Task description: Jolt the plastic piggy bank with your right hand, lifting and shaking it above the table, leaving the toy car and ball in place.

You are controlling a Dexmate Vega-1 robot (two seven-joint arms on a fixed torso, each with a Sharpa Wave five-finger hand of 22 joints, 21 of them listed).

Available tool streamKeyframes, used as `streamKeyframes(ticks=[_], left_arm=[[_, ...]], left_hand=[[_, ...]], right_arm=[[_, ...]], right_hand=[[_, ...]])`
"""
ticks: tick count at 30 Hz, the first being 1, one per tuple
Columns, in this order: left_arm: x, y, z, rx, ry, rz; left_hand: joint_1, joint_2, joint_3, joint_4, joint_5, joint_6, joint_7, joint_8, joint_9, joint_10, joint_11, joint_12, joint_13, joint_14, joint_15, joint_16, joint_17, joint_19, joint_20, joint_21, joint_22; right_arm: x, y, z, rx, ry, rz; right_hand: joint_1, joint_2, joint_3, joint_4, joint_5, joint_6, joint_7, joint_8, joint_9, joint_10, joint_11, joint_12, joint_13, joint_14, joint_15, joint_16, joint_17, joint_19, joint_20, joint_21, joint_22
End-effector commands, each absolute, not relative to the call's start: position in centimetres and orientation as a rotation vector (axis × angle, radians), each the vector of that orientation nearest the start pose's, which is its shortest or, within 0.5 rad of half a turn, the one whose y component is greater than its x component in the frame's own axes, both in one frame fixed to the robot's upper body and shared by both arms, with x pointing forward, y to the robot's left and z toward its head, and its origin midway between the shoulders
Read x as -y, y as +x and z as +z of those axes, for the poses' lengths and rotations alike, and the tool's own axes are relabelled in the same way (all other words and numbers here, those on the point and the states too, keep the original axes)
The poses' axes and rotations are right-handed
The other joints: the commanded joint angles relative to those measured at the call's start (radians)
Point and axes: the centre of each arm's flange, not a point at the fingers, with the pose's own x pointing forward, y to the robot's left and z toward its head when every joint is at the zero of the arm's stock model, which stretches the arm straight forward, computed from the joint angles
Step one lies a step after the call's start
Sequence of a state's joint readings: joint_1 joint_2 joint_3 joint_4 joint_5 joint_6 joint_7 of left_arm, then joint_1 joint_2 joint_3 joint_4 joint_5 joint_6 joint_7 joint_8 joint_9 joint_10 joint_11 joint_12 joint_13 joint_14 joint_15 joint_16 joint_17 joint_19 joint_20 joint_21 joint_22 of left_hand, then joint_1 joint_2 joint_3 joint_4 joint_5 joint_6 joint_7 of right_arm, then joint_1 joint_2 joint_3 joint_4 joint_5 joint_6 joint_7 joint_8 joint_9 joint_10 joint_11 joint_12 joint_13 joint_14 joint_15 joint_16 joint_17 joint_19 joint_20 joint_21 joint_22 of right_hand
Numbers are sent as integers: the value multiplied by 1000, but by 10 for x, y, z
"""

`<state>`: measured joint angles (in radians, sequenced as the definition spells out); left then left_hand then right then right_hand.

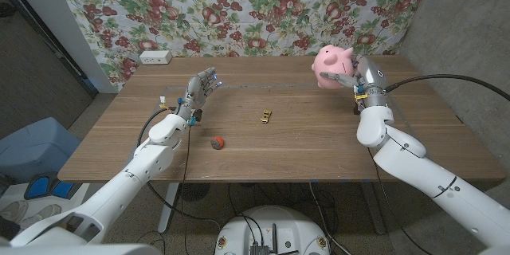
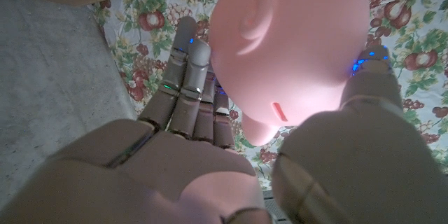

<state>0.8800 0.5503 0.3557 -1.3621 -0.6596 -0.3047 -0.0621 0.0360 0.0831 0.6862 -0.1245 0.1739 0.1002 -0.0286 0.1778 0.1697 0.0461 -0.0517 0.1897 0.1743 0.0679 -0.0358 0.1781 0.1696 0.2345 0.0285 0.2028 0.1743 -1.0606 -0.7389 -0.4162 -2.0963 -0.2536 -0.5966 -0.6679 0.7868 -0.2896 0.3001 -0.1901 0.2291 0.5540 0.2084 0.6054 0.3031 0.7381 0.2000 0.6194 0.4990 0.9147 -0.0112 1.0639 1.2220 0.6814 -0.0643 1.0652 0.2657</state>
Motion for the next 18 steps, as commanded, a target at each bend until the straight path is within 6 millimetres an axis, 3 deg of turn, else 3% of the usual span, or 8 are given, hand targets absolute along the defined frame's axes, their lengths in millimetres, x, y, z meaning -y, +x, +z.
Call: streamKeyframes(ticks=[1,18], left_arm=[[-293,639,-24,619,-18,-246],[-294,644,-22,616,-17,-245]], left_hand=[[-8,18,6,2,5,8,-1,4,5,0,-1,2,5,2,-28,1,3,8,-1,-5,3],[-8,18,6,2,5,7,-1,3,5,-1,-1,2,5,3,-27,1,3,8,0,-5,3]], right_arm=[[278,509,14,711,-751,-759],[277,513,17,706,-762,-754]], right_hand=[[368,378,180,24,163,360,-88,-1,119,314,-218,70,228,92,-205,1,2,-9,-8,8,-1],[363,377,182,25,163,363,-90,-4,124,314,-219,69,232,92,-204,-2,1,-16,-9,28,-17]])
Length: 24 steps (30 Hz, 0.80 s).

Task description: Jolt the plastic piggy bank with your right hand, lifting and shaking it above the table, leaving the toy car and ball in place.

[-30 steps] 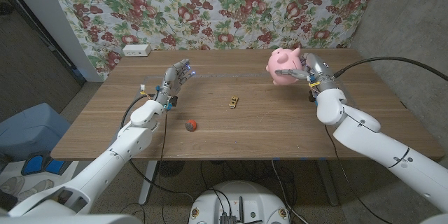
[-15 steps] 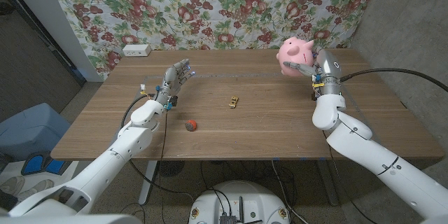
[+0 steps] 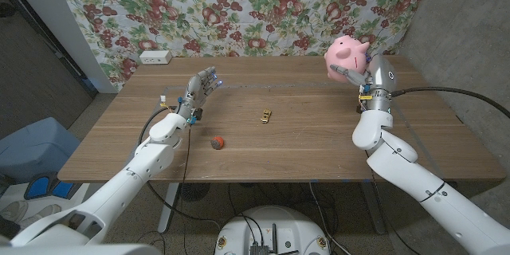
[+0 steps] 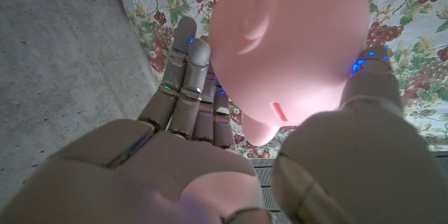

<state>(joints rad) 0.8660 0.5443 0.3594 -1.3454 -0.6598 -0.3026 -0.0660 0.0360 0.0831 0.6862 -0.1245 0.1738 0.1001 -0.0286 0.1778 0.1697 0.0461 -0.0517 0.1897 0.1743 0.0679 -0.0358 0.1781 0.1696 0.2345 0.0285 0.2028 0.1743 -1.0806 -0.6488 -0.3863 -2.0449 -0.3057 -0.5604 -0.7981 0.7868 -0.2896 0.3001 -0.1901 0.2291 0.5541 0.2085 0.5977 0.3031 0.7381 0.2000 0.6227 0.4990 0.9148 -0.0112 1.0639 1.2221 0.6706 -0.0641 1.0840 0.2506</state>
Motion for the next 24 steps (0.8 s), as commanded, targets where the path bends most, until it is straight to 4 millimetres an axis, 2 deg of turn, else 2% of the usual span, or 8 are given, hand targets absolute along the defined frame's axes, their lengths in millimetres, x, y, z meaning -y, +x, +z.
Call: streamKeyframes(ticks=[1,5,18,24], left_arm=[[-294,644,-22,617,-17,-245],[-294,645,-22,617,-18,-247],[-293,645,-21,616,-19,-247],[-293,645,-21,615,-16,-244]], left_hand=[[-8,18,6,2,5,7,-1,4,5,-1,0,2,5,3,-28,1,3,8,0,-5,3],[-8,18,6,2,5,7,0,3,5,0,-1,2,5,2,-28,1,3,7,-1,-5,3],[-8,17,6,1,5,8,-1,4,5,0,-3,2,5,2,-29,1,3,8,-1,-5,3],[-8,18,7,1,5,8,-1,4,5,1,-1,3,5,3,-29,1,3,8,-1,-5,3]], right_arm=[[277,514,17,707,-763,-751],[277,514,19,693,-782,-723],[272,531,34,543,-939,-417],[268,537,37,499,-969,-334]], right_hand=[[363,377,183,25,163,364,-90,3,124,314,-219,66,233,92,-204,-2,1,-6,-11,10,-3],[363,377,184,24,164,362,-90,3,127,314,-220,65,235,93,-204,-3,1,-8,-10,15,-7],[356,374,185,25,166,369,-87,-2,125,318,-213,62,232,93,-203,-4,1,-16,-7,31,-20],[356,374,186,24,168,367,-85,-3,130,316,-208,62,236,92,-202,-4,2,-22,-4,36,-25]])
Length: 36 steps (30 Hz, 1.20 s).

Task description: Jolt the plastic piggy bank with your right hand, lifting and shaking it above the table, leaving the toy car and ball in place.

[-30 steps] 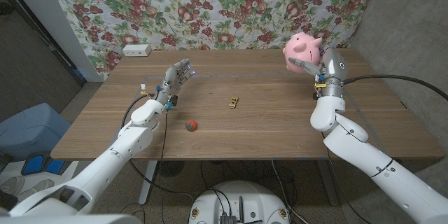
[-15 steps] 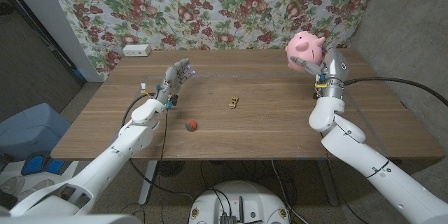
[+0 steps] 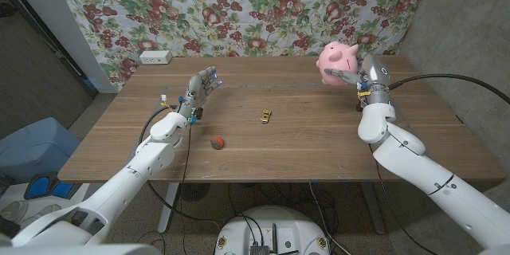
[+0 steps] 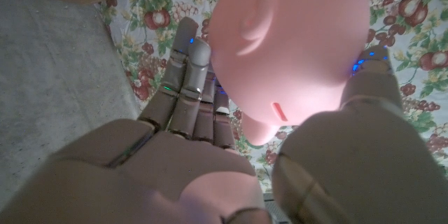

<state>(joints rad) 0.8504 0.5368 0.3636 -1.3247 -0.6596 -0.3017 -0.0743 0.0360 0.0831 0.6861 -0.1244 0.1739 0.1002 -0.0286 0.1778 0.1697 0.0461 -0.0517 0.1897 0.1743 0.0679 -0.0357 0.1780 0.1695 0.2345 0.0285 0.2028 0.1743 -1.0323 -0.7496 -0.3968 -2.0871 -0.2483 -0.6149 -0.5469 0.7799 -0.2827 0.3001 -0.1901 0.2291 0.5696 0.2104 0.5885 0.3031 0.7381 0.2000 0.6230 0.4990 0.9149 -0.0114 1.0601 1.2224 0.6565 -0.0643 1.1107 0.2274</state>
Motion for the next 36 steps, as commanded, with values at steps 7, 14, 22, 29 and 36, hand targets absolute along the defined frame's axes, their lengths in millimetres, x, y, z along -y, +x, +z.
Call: streamKeyframes(ticks=[7,14,22,29,36], left_arm=[[-293,647,-19,617,-15,-250],[-293,648,-19,612,-16,-249],[-293,647,-18,615,-13,-250],[-298,645,-9,628,-33,-258],[-295,643,-6,630,-48,-267]], left_hand=[[-8,18,7,1,5,8,-1,4,5,0,0,2,5,3,-29,1,3,8,-1,-5,3],[-7,18,7,1,5,8,-1,4,5,0,-2,2,5,3,-28,1,3,8,0,-5,3],[-7,18,8,0,5,8,-1,4,5,0,0,2,5,3,-28,1,3,9,1,-4,3],[-7,18,8,0,5,9,-1,4,5,1,-1,3,5,3,-28,1,2,8,0,-5,3],[-7,17,8,0,5,9,-1,4,5,3,2,3,5,4,-25,2,3,9,0,-4,3]], right_arm=[[262,544,38,462,-997,-280],[261,546,37,451,-995,-275],[262,545,37,471,-987,-295],[276,541,50,494,-978,-326],[281,540,51,544,-944,-396]], right_hand=[[362,366,187,24,169,354,-83,5,132,317,-205,61,237,92,-201,1,2,-14,-1,18,-8],[363,367,188,22,170,353,-81,4,138,317,-205,62,241,90,-201,4,3,-19,-1,25,-14],[363,367,189,22,172,351,-80,2,141,317,-205,62,244,88,-201,5,3,-21,-1,33,-19],[362,367,189,22,173,354,-83,0,142,316,-206,60,245,88,-201,8,3,-24,-1,41,-23],[362,365,189,22,174,354,-84,-1,146,317,-206,60,246,86,-201,9,3,-27,-3,49,-27]])
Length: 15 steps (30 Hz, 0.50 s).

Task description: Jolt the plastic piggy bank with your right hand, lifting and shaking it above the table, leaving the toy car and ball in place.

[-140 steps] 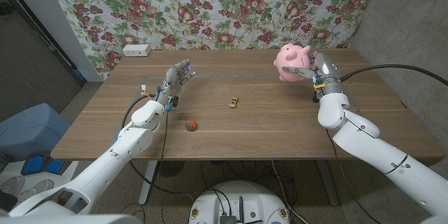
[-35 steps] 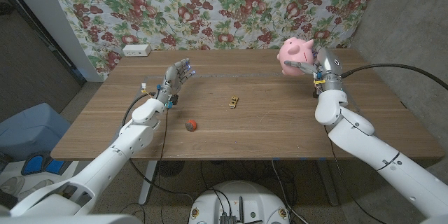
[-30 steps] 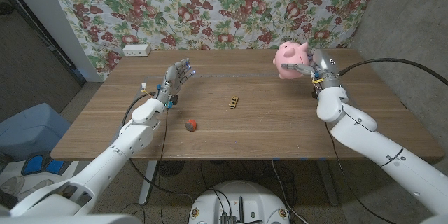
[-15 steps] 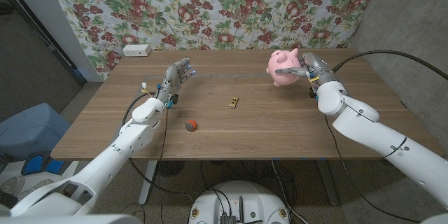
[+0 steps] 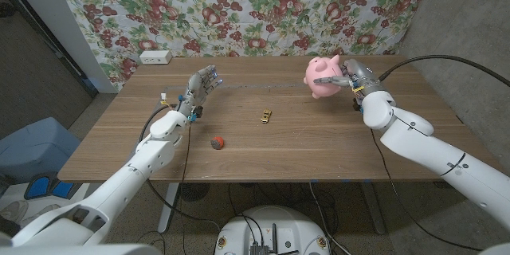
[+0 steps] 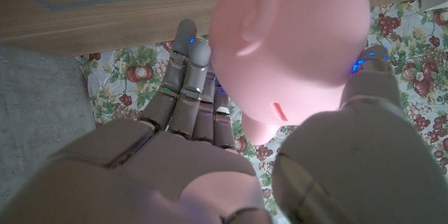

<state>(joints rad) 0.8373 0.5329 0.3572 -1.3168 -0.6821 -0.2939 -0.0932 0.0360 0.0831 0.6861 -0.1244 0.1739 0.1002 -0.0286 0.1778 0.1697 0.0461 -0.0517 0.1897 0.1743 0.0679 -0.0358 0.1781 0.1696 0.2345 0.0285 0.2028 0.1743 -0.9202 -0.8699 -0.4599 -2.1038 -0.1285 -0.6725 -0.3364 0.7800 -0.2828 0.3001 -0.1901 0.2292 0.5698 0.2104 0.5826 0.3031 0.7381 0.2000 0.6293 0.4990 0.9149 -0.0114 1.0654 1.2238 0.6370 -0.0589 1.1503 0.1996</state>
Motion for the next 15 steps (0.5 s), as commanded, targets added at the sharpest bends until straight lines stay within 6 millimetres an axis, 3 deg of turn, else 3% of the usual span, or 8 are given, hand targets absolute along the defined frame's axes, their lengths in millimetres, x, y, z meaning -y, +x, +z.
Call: streamKeyframes(ticks=[1,9,15], left_arm=[[-296,642,-4,634,-44,-266],[-293,641,-5,626,-38,-258],[-288,641,-6,632,-31,-261]], left_hand=[[-7,17,8,-1,5,9,-2,4,5,4,2,3,5,4,-25,1,3,9,1,-4,3],[-7,17,8,-1,5,10,-2,4,5,3,2,3,5,4,-23,1,2,10,1,-4,3],[-6,17,8,-2,5,10,-2,4,5,2,2,3,5,5,-23,1,2,10,2,-4,3]], right_arm=[[282,539,51,556,-933,-415],[284,529,42,658,-861,-659],[285,527,38,702,-809,-733]], right_hand=[[362,366,189,22,174,354,-84,5,145,317,-206,53,247,86,-201,4,2,-8,-7,9,1],[360,366,191,23,176,355,-89,1,145,317,-210,50,244,84,-202,3,1,-10,-11,19,-3],[358,367,192,23,176,358,-91,-2,144,319,-212,47,241,85,-202,3,0,-12,-12,25,-5]])
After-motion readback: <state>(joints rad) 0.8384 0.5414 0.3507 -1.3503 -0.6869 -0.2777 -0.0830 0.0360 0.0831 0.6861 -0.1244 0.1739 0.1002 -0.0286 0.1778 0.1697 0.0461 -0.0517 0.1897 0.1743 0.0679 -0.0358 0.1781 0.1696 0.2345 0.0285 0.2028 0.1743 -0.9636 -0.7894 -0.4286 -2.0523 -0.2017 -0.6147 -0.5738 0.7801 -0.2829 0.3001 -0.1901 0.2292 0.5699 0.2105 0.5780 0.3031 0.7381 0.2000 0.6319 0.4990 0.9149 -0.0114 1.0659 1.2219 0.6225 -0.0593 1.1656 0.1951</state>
